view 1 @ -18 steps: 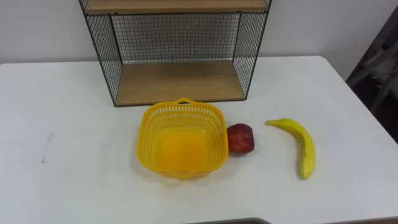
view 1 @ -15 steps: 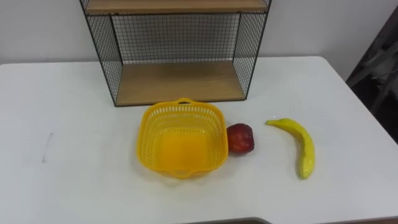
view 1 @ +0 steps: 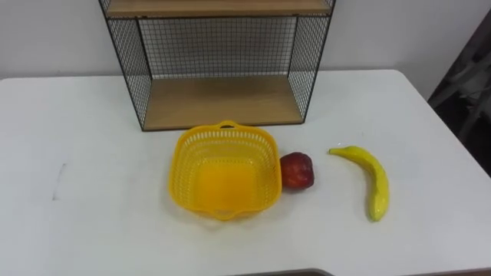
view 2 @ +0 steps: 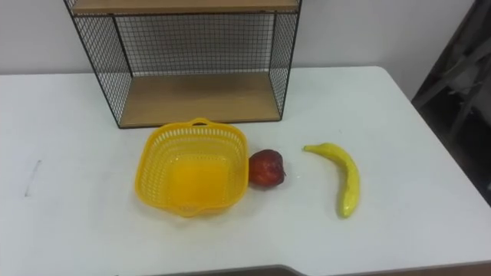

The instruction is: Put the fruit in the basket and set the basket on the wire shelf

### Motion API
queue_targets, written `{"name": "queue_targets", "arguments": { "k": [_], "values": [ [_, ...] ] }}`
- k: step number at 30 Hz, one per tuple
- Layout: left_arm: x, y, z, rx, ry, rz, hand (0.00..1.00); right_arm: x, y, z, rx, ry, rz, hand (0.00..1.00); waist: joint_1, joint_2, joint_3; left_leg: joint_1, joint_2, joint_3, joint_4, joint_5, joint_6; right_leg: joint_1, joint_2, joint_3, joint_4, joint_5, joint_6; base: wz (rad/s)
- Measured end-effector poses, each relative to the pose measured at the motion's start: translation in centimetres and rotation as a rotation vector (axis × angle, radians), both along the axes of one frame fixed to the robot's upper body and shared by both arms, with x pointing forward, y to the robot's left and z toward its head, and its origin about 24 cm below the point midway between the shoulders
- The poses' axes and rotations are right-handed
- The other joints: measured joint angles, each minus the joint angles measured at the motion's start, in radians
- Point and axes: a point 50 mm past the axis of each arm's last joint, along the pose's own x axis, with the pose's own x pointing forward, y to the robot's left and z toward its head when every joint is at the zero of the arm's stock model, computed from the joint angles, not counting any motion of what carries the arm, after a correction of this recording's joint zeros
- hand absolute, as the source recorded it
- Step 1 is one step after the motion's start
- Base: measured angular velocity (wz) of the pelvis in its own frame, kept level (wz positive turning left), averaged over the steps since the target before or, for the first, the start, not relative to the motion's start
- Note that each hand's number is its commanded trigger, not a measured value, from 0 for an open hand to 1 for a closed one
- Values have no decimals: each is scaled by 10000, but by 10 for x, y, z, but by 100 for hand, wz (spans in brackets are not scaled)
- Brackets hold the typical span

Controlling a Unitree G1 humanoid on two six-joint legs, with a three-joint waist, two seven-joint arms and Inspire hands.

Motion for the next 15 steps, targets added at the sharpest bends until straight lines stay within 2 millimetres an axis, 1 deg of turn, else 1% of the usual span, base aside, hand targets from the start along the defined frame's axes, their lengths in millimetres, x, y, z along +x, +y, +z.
{"name": "queue_targets", "arguments": {
  "k": [4,10,13,15],
  "values": [
    [-1,0,0,-18,3,72,0,-1,0,0,29,-25,-163,0,-6,0,0,6,-1,-2,20,0,0,0,3,17,27,-13,3,0],
    [-1,0,0,-24,4,94,0,-1,-1,0,-108,-237,-1172,0,-10,2,2,23,2,104,45,-1,1,-30,1,60,77,-12,2,-2],
    [-1,0,0,-20,-40,115,0,-2,-2,0,-413,-467,-2205,0,-34,14,2,-18,10,104,10,-14,15,-69,18,49,62,-13,2,0],
    [-2,2,0,34,-67,383,0,-5,-4,1,-686,-672,-3456,0,-72,23,2,-12,20,84,-13,-15,15,-32,34,49,7,-8,0,4]
  ]
}}
